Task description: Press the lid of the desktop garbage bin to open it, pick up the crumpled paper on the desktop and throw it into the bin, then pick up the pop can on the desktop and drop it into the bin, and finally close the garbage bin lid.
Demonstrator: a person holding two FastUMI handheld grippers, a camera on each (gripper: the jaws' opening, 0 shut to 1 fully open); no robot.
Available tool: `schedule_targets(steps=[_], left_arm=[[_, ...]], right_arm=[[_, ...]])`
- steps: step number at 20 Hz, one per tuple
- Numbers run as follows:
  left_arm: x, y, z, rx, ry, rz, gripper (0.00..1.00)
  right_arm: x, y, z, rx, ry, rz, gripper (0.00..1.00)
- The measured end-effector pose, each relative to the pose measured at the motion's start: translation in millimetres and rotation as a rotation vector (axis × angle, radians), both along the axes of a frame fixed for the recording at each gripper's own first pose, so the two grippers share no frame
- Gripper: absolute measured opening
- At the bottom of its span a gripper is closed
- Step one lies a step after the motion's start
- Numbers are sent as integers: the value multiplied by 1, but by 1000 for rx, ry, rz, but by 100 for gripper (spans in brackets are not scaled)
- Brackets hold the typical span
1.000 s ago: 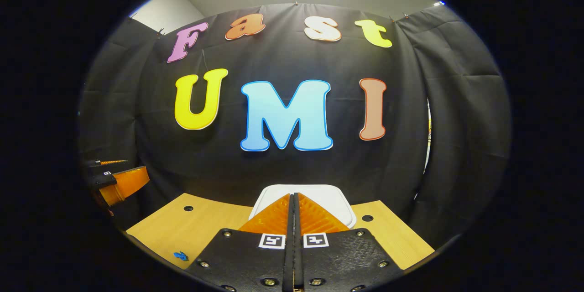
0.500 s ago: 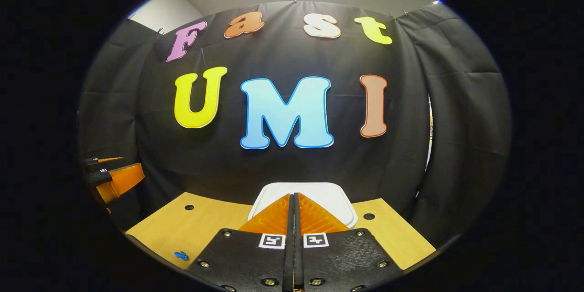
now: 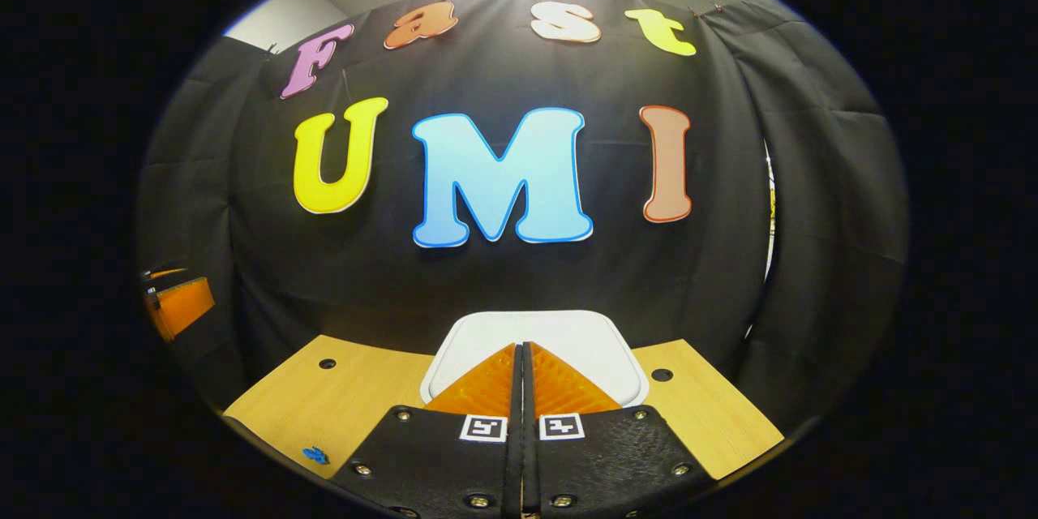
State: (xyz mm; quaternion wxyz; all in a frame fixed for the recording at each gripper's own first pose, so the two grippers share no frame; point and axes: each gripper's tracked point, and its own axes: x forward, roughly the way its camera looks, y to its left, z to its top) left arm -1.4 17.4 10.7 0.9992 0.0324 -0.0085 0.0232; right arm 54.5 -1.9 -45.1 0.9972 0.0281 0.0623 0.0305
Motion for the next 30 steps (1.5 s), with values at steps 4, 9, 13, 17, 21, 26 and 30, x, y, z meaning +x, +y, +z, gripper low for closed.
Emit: schedule_targets(steps=[4, 9, 13, 17, 21, 26, 30], left_arm=[[2, 1, -2, 2, 2, 5, 95], [4, 3, -3, 4, 7, 11, 95], [7, 4, -3, 7, 8, 16, 95], [8, 3, -2, 11, 8, 16, 95], [9, 2, -2, 13, 8, 13, 96], [11, -3, -4, 7, 11, -2, 96], [15, -8, -2, 6, 8, -10, 96]], right_arm=[[7, 0, -20, 8, 48, -1, 0], [16, -2, -33, 7, 83, -2, 0], [19, -1, -44, 16, 112, 4, 0], [19, -2, -48, 25, 123, 1, 0], [18, -2, -50, 33, 129, 3, 1], [19, -3, -55, 50, 130, 19, 1], [19, -3, -57, 78, 142, 31, 1]])
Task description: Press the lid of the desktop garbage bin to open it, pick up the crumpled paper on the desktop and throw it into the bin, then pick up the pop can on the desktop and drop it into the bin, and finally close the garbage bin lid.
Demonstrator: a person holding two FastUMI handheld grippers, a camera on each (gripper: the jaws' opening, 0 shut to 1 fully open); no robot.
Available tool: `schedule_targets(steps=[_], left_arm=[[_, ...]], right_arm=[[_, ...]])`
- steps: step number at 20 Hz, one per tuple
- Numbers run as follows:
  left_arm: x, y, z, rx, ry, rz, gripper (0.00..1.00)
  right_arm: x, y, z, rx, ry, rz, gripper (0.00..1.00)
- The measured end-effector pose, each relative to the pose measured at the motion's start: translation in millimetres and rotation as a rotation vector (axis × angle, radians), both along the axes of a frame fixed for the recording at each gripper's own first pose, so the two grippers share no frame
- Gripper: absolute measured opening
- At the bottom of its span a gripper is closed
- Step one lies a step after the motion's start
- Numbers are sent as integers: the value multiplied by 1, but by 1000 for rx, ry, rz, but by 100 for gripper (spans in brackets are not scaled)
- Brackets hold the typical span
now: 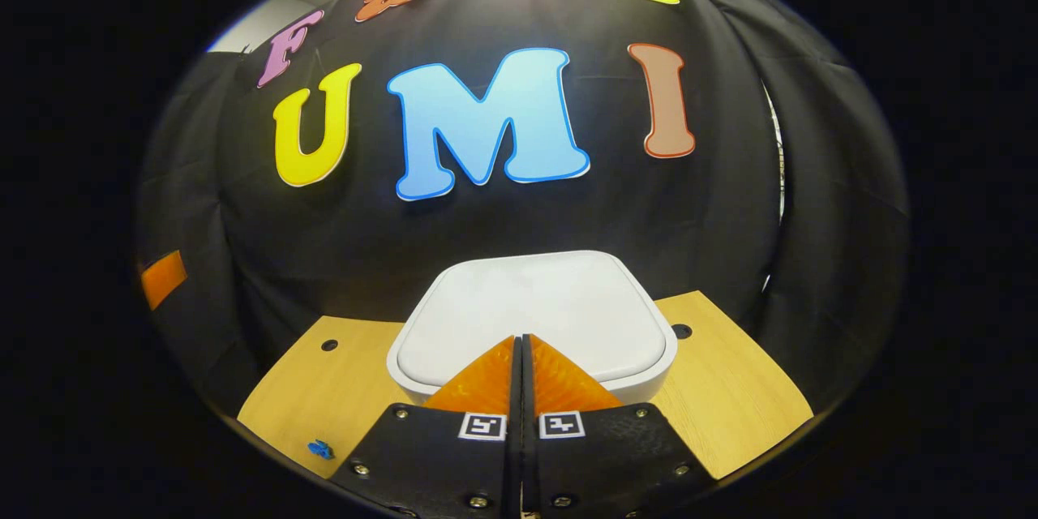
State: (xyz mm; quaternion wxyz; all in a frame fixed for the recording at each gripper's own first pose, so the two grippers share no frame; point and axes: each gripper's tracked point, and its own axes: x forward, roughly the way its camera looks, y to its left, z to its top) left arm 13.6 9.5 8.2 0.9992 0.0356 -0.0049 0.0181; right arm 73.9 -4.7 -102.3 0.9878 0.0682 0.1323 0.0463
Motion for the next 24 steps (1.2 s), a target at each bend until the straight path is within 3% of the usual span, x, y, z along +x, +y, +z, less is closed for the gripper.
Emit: schedule_targets(steps=[11, 20, 24], left_arm=[[1, -1, 1, 3, 1, -13, 95], [-1, 6, 2, -12, -5, 3, 95], [-2, 9, 2, -8, -5, 11, 95]], right_arm=[[0, 1, 17, 32, 0, -3, 1], [-7, 11, 80, -2, -185, 24, 0], [-14, 27, 85, -20, -206, 63, 0]])
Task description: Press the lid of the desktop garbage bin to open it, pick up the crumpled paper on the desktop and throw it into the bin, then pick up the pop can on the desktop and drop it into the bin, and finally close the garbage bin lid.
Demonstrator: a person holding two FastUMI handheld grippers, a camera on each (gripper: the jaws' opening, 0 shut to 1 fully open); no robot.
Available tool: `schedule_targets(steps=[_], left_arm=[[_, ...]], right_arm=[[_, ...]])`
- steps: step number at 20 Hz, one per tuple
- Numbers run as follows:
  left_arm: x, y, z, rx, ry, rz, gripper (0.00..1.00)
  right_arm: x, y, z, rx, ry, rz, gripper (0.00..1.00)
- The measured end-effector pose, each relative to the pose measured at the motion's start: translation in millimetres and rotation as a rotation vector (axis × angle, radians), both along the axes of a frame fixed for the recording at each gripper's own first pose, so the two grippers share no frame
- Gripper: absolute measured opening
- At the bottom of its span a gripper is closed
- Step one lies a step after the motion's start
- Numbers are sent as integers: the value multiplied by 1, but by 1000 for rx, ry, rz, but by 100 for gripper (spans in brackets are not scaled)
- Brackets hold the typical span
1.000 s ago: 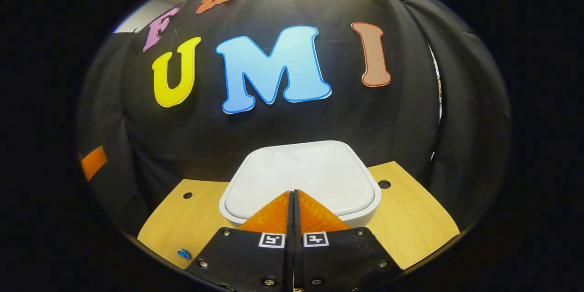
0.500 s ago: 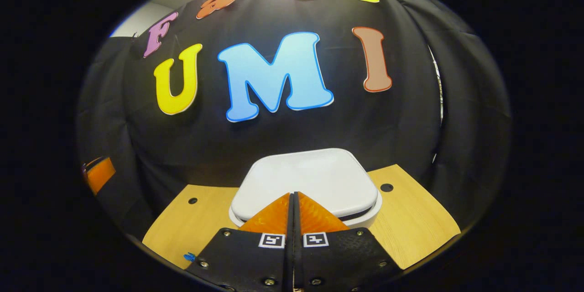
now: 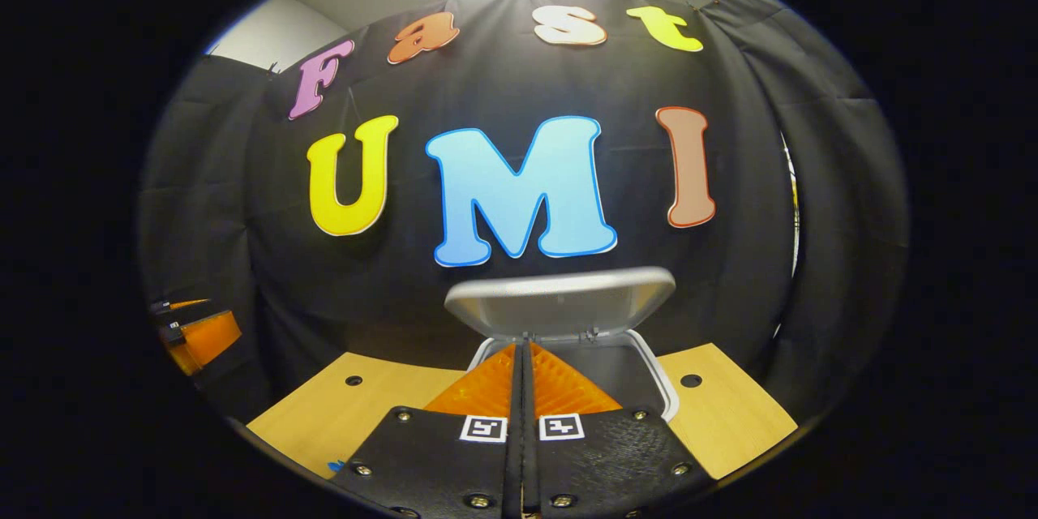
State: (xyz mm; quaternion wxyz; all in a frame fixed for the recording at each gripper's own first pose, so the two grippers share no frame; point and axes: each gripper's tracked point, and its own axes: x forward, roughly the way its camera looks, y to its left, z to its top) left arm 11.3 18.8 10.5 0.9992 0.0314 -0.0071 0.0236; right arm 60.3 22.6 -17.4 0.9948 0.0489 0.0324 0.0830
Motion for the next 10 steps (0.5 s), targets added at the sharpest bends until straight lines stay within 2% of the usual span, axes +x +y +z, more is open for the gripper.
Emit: schedule_targets(steps=[5, 6, 10], left_arm=[[-2, 2, -1, 2, 0, 7, 95], [-2, 3, -1, 4, 0, 8, 93], [-1, 4, -2, 14, -3, 11, 95]], right_arm=[[-5, 15, -7, -25, 16, 43, 0], [-5, 18, -9, -28, 19, 51, 0], [-10, 31, -19, -39, 42, 79, 0]])
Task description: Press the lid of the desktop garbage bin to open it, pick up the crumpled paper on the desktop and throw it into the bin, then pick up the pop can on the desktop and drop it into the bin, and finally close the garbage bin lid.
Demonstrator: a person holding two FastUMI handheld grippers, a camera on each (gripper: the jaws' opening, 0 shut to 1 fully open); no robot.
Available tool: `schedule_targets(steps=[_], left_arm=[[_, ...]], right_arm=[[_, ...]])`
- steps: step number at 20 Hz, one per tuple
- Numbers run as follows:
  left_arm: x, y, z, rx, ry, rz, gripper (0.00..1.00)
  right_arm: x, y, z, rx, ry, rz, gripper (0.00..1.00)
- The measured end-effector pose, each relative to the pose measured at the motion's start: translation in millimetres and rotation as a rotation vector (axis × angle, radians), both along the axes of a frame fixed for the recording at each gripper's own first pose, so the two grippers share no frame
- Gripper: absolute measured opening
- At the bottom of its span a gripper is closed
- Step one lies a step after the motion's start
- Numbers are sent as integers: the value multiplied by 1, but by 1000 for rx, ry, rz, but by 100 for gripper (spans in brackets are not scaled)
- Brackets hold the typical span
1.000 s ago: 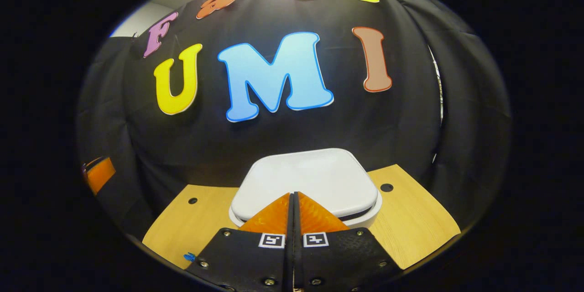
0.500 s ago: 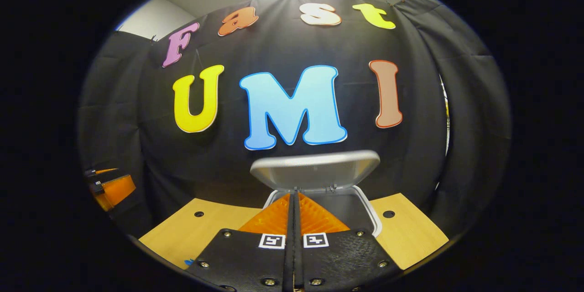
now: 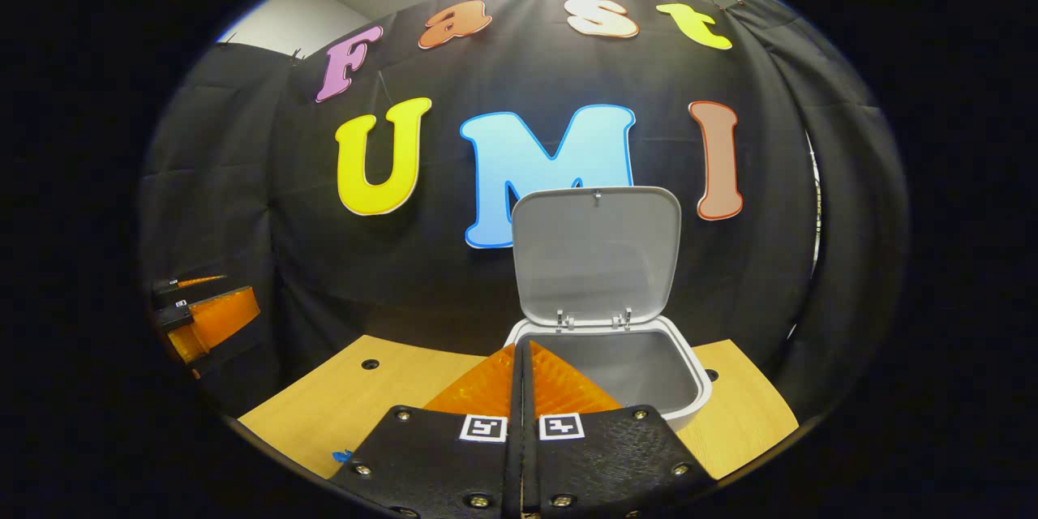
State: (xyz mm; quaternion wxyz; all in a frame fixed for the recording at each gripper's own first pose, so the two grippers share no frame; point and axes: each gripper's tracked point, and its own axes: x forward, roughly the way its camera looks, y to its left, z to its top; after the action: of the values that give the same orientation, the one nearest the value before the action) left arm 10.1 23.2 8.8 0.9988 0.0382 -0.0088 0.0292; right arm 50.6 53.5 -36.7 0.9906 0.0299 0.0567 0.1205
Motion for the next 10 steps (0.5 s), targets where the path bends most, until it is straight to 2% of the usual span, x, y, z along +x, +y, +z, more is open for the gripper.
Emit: schedule_targets(steps=[8, 10], left_arm=[[1, 5, -6, 7, 5, 10, 96], [0, 8, -8, 6, 8, 15, 96]], right_arm=[[-10, 21, -15, 19, 40, 60, 0], [-13, 25, -16, 17, 41, 69, 4]])
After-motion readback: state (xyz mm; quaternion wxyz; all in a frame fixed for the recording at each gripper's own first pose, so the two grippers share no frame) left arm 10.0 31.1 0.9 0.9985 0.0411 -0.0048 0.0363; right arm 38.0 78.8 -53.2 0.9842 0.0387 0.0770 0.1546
